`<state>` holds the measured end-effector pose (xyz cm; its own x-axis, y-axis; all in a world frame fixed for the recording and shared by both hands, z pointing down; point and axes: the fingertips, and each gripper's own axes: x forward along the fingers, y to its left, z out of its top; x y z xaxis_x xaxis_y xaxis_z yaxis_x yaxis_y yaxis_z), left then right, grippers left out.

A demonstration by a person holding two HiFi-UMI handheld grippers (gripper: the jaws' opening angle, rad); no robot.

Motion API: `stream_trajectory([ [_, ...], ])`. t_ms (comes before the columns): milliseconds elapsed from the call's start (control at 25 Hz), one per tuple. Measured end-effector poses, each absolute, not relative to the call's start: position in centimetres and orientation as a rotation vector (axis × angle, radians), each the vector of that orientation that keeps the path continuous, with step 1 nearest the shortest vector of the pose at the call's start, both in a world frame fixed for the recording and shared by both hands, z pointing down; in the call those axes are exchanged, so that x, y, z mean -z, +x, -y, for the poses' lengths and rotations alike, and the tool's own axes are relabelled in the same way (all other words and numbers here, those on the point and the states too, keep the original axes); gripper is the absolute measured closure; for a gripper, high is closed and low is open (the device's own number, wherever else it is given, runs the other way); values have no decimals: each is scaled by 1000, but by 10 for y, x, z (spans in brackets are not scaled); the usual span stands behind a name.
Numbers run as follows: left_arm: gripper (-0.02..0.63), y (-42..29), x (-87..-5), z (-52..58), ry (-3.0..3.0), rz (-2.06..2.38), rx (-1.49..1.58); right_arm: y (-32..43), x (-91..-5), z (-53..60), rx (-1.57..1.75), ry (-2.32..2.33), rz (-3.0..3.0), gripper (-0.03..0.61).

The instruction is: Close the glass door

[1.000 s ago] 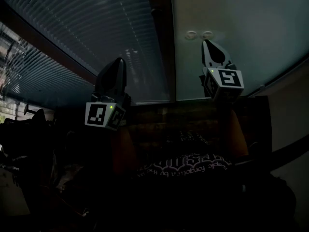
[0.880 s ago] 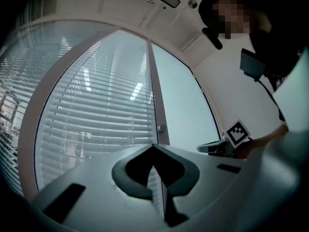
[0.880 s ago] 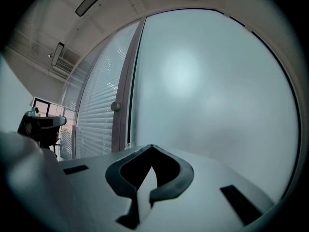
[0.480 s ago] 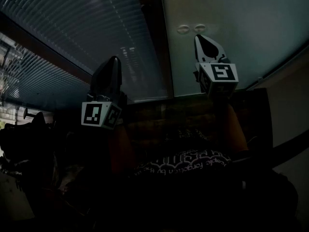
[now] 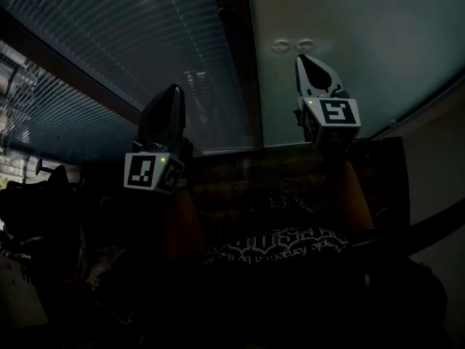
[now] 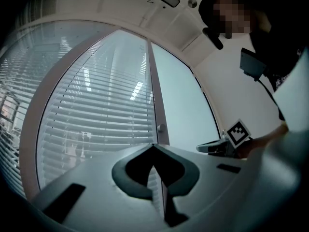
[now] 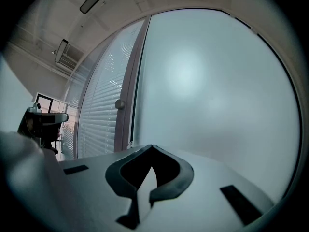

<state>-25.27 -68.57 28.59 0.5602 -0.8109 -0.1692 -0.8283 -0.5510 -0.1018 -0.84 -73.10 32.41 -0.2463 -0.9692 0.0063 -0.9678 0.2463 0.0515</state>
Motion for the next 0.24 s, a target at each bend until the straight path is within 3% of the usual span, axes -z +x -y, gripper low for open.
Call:
stream_trajectory([
  [240, 612, -253, -287, 686, -2621, -1397, -153, -7, -326, 732, 56, 1903, 2447, 576],
])
